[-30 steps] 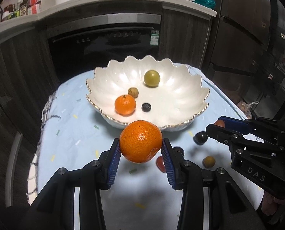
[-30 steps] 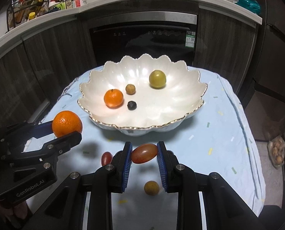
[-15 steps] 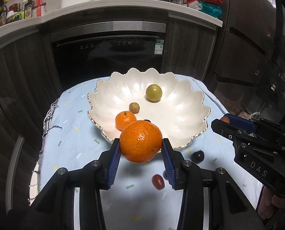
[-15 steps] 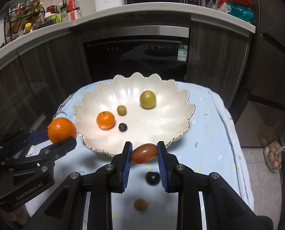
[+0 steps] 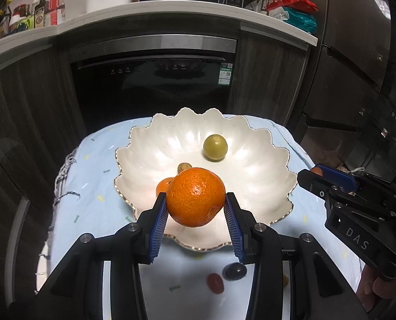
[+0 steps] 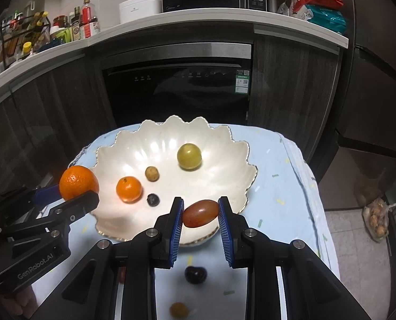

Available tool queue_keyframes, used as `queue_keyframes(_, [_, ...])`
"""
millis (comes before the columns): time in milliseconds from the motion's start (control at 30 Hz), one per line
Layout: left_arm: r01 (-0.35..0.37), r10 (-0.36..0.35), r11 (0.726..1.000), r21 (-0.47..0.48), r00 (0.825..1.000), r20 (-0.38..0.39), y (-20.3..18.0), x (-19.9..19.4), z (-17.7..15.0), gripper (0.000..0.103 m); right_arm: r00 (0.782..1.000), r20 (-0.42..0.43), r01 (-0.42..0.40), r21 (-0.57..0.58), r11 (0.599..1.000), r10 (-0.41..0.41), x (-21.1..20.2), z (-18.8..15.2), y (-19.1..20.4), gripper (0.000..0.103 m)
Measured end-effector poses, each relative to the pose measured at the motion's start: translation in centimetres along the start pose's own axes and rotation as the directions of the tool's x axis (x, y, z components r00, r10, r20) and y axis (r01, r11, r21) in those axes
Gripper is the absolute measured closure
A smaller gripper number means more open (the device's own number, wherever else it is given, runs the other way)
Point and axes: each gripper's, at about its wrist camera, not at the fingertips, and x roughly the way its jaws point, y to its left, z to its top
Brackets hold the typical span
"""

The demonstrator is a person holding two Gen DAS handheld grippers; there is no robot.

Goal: Organize fruits
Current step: 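Lift and carry the mandarin with the left tool while the right tool carries the oval fruit over the bowl, then open the left tool releasing the mandarin while the right tool releases the oval fruit into the bowl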

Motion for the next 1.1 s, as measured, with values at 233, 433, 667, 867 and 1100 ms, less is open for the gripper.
queue_keyframes(233, [-0.002,0.002,1.0,-0.005,1.0,-0.019,-0.2,1.4,0.2,0.061,1.0,0.005,0.011,0.013,1.0,-0.011,1.0,1.2,-0.6,0.075])
queue_keyframes(433, [-0.017,0.016,1.0,-0.019,0.999,-0.032,-0.2,2.2,0.4,0.061,1.0,0.006,0.015,0.025,1.0,-0.015,2.1,2.1,-1.1,0.075])
queue_keyframes(667, [-0.02,0.02,1.0,-0.012,0.999,-0.036,-0.5,2.9,0.4,0.061,1.0,-0.007,0.013,0.042,0.999,-0.013,3.6,2.8,-1.4,0.075])
queue_keyframes(867, [-0.016,0.017,1.0,0.013,0.998,-0.058,-0.9,3.5,0.3,0.061,0.999,-0.033,0.011,0.05,0.999,-0.01,5.0,2.8,-1.4,0.075])
queue_keyframes(1100, [-0.029,0.03,0.999,0.024,0.998,-0.05,-1.0,3.6,0.2,0.044,0.997,-0.071,0.005,0.058,0.998,-0.001,6.2,2.6,-1.4,0.075])
